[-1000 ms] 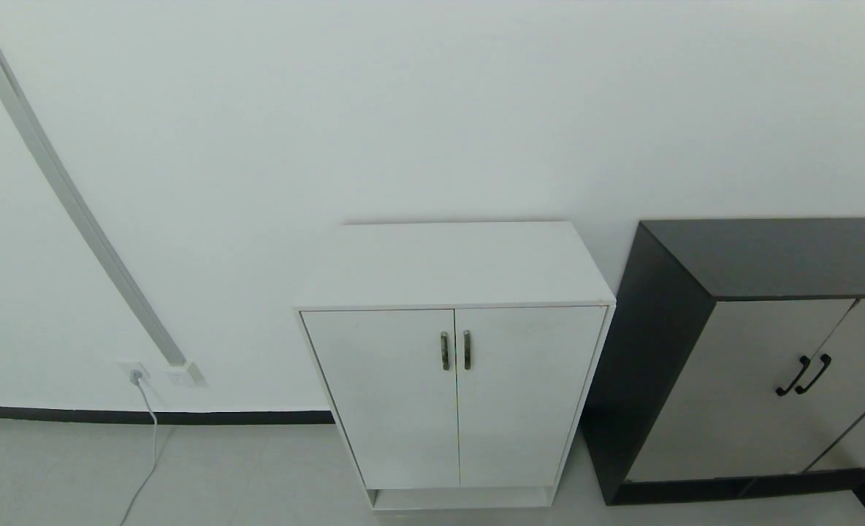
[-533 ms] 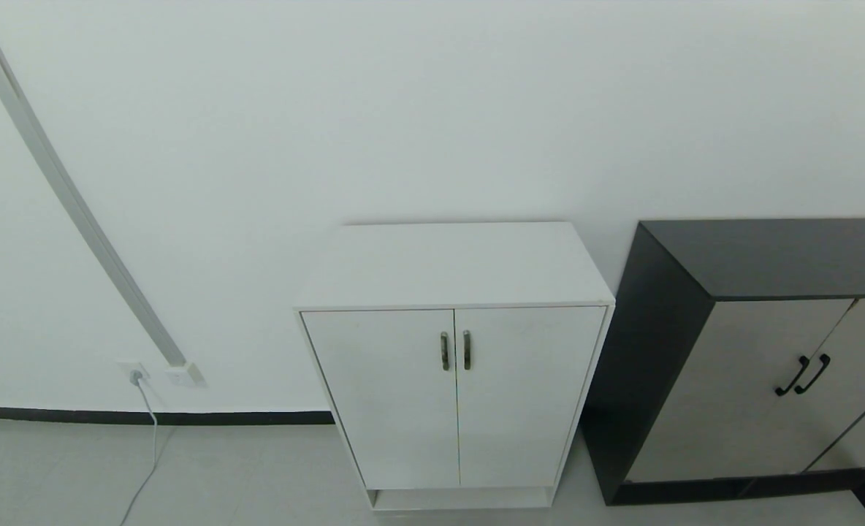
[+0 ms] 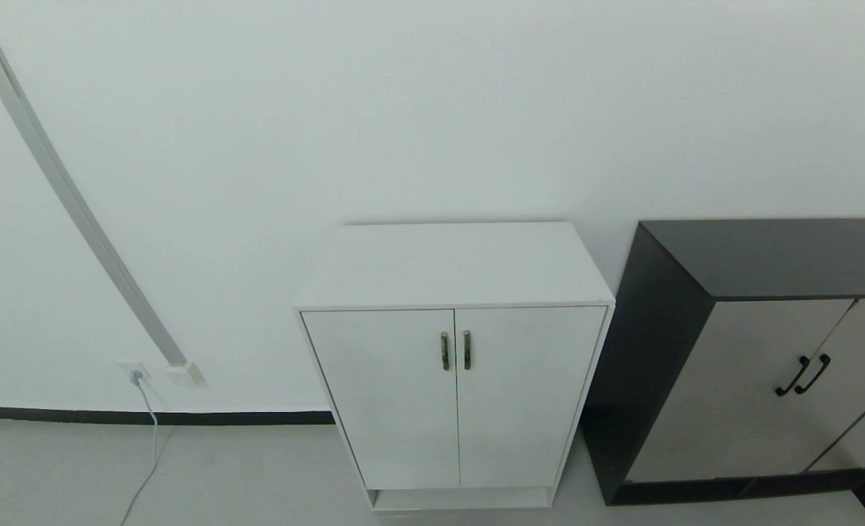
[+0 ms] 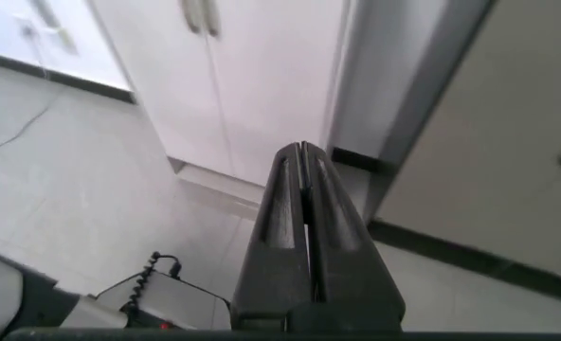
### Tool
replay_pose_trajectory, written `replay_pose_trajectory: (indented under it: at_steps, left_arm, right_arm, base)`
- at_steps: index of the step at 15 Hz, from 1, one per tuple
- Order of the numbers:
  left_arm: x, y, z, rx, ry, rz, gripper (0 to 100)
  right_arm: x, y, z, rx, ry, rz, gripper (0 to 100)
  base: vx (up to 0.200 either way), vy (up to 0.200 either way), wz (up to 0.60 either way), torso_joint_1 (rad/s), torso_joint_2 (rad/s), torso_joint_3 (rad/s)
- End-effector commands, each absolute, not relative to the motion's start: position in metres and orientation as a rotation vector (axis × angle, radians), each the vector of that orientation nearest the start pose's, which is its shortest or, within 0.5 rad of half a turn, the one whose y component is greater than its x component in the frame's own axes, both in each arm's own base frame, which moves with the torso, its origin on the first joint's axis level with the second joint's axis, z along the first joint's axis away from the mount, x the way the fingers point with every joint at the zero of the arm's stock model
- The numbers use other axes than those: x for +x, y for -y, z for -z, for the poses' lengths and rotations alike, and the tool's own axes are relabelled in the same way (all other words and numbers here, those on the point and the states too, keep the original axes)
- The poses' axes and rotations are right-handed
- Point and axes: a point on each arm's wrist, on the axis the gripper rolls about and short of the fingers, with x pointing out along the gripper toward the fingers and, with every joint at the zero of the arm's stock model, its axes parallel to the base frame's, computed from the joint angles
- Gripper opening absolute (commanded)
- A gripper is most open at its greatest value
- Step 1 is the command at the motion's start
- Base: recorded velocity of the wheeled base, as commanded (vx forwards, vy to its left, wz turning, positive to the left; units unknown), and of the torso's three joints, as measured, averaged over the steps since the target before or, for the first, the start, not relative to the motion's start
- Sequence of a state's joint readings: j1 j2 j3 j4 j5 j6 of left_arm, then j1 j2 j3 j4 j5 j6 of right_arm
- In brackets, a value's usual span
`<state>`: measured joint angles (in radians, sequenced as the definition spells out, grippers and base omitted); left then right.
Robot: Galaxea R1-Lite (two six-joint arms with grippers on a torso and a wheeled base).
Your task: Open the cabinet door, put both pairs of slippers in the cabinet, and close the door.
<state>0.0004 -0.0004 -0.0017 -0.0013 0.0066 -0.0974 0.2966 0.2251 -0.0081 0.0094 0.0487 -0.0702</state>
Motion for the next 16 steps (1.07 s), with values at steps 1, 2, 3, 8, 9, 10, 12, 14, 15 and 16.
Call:
replay_pose_trajectory:
  at_steps: [1, 2, 3, 8, 9, 10, 12, 14, 15, 16]
  left_arm:
    - [-0.023, 0.0, -0.076, -0.098, 0.004, -0.009, 0]
    - [-0.023, 0.0, -0.076, -0.098, 0.003, -0.008, 0]
    - [-0.023, 0.0, -0.076, -0.098, 0.003, -0.008, 0]
    - [-0.023, 0.0, -0.076, -0.098, 0.003, -0.008, 0]
    - [-0.023, 0.0, -0.076, -0.098, 0.003, -0.008, 0]
    - [-0.023, 0.0, -0.076, -0.098, 0.003, -0.008, 0]
    - [-0.023, 0.0, -0.076, -0.098, 0.004, -0.009, 0]
    - [-0.023, 0.0, -0.076, -0.1, 0.004, -0.009, 0]
    - [-0.023, 0.0, -0.076, -0.098, 0.004, -0.009, 0]
    - [-0.023, 0.0, -0.076, -0.1, 0.004, -0.009, 0]
  right_arm:
    - [-0.004, 0.0, -0.078, -0.099, -0.242, -0.338, 0]
    - [-0.004, 0.0, -0.079, -0.092, -0.243, -0.283, 0]
    - [-0.004, 0.0, -0.079, -0.083, -0.238, -0.218, 0]
    - [-0.015, -0.001, -0.077, -0.059, -0.111, -0.036, 0]
    - [-0.018, -0.002, -0.076, -0.061, -0.062, -0.034, 0]
    - [-0.02, -0.002, -0.076, -0.058, -0.04, -0.033, 0]
    - [-0.023, -0.001, -0.076, -0.005, -0.003, -0.043, 0]
    - [-0.023, 0.0, -0.076, 0.037, 0.006, 0.003, 0]
    - [-0.023, 0.0, -0.076, 0.041, 0.006, 0.009, 0]
    - [-0.023, 0.0, -0.077, 0.055, 0.01, 0.015, 0]
  base:
    - [0.0, 0.0, 0.0, 0.0, 0.0, 0.0]
    - [0.0, 0.0, 0.0, 0.0, 0.0, 0.0]
    - [0.0, 0.0, 0.0, 0.0, 0.0, 0.0]
    - [0.0, 0.0, 0.0, 0.0, 0.0, 0.0]
    - [0.0, 0.0, 0.0, 0.0, 0.0, 0.0]
    - [0.0, 0.0, 0.0, 0.0, 0.0, 0.0]
    - [0.0, 0.0, 0.0, 0.0, 0.0, 0.0]
    - [0.0, 0.0, 0.0, 0.0, 0.0, 0.0]
    - [0.0, 0.0, 0.0, 0.0, 0.0, 0.0]
    - [0.0, 0.0, 0.0, 0.0, 0.0, 0.0]
